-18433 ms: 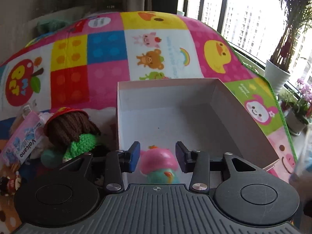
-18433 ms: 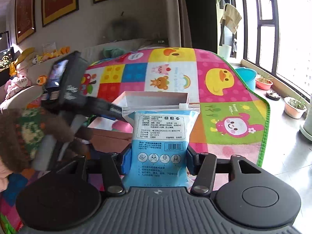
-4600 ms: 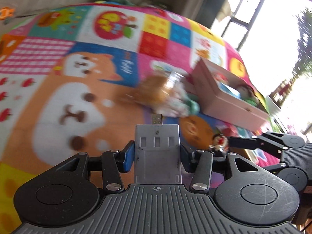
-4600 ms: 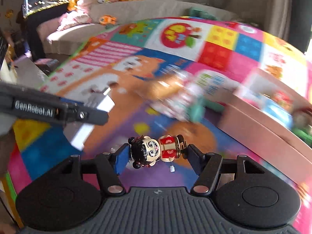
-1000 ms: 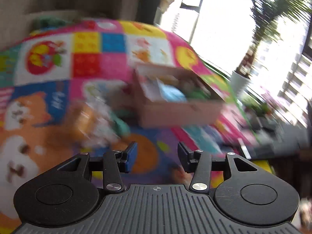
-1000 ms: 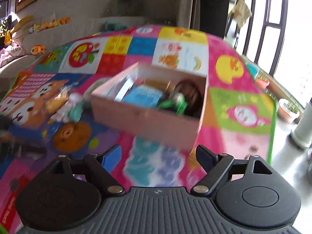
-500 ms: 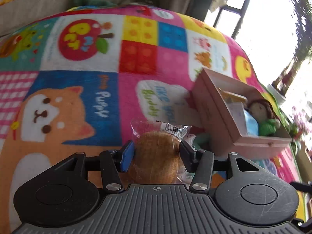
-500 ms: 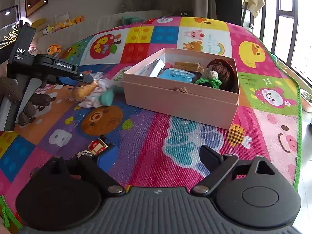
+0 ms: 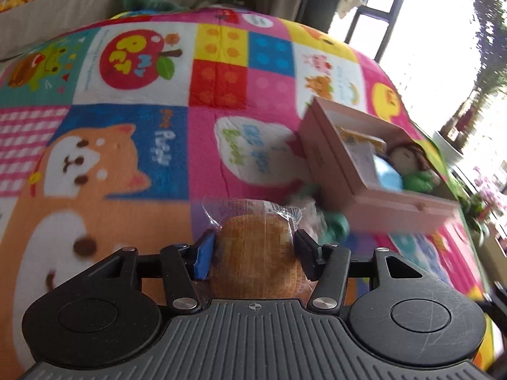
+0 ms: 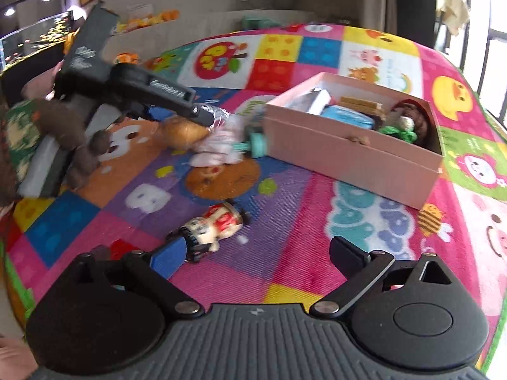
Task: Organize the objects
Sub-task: 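Grasp the wrapped bread bun with the left gripper and lift it, then hold the bread bun in the left gripper while the right gripper grasps the small figurine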
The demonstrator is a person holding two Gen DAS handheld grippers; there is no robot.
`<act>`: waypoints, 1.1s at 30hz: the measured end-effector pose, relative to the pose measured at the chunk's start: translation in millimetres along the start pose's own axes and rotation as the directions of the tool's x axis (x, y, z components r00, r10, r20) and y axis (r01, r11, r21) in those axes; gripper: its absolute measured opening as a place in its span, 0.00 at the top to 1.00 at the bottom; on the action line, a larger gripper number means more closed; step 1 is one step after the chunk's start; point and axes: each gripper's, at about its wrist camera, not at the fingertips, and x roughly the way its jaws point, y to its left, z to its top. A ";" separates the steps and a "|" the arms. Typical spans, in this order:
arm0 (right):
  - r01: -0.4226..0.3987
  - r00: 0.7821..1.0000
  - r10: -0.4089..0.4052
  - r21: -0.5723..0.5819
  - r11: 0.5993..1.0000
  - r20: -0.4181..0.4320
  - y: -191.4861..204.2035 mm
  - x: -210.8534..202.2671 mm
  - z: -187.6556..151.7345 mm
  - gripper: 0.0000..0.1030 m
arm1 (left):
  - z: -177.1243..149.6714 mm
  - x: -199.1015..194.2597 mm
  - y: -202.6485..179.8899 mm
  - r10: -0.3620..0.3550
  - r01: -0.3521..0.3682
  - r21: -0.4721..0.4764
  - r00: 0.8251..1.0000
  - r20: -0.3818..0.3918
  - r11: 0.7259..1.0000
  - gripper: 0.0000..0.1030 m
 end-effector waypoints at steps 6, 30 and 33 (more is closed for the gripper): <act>-0.035 0.999 0.034 -0.037 0.999 -0.016 18.1 18.5 5.2 0.06 | -47.6 -39.9 -17.2 -0.043 0.046 0.031 0.995 -0.086 0.998 0.43; 0.196 0.980 -0.196 -0.032 0.980 0.011 -3.8 20.5 28.0 0.13 | -53.0 -29.5 -38.8 0.005 -0.003 0.069 1.000 -0.027 0.998 0.43; 0.163 0.987 -0.163 -0.091 0.982 0.010 17.1 32.8 37.6 0.28 | -49.6 -38.2 -11.2 0.067 -0.067 -0.001 0.998 0.014 0.998 0.43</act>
